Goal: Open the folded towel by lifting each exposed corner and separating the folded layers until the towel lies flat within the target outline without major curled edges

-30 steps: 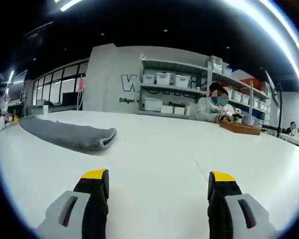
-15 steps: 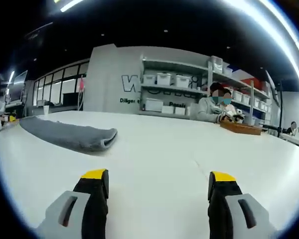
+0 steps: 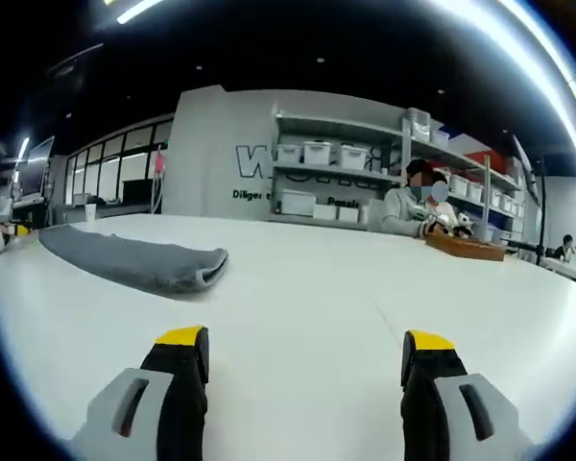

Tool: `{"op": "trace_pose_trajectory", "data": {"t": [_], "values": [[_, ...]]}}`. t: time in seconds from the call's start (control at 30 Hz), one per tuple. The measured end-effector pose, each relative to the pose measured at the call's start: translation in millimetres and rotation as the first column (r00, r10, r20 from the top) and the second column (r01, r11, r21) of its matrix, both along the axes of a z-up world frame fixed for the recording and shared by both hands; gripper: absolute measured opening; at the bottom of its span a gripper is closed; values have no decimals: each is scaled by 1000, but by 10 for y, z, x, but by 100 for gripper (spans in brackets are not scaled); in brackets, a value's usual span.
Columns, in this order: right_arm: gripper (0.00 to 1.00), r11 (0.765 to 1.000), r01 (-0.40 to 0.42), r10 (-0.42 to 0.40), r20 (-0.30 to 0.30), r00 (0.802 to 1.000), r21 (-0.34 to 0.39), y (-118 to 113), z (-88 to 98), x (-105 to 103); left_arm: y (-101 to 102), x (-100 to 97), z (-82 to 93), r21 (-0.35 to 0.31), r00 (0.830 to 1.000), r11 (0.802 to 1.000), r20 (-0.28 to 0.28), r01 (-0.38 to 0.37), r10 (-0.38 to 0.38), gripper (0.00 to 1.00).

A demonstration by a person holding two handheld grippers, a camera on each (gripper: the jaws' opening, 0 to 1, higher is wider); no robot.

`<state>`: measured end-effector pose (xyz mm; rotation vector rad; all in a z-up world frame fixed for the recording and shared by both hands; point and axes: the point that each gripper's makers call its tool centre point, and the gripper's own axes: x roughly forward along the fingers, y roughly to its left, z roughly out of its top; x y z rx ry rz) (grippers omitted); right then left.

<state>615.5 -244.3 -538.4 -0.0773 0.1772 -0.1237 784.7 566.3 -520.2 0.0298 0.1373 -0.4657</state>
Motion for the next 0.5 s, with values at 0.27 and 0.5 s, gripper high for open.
{"op": "trace_pose_trajectory", "data": {"t": [0.27, 0.5], "values": [[82, 1000, -6, 6, -6, 1000, -4, 33, -10, -7, -10, 7, 45, -8, 1000, 1000, 15, 0, 0, 100], [81, 1000, -3, 3, -18, 1000, -19, 40, -25, -16, -9, 192, 80, 1, 1000, 1000, -9, -6, 6, 99]]}}
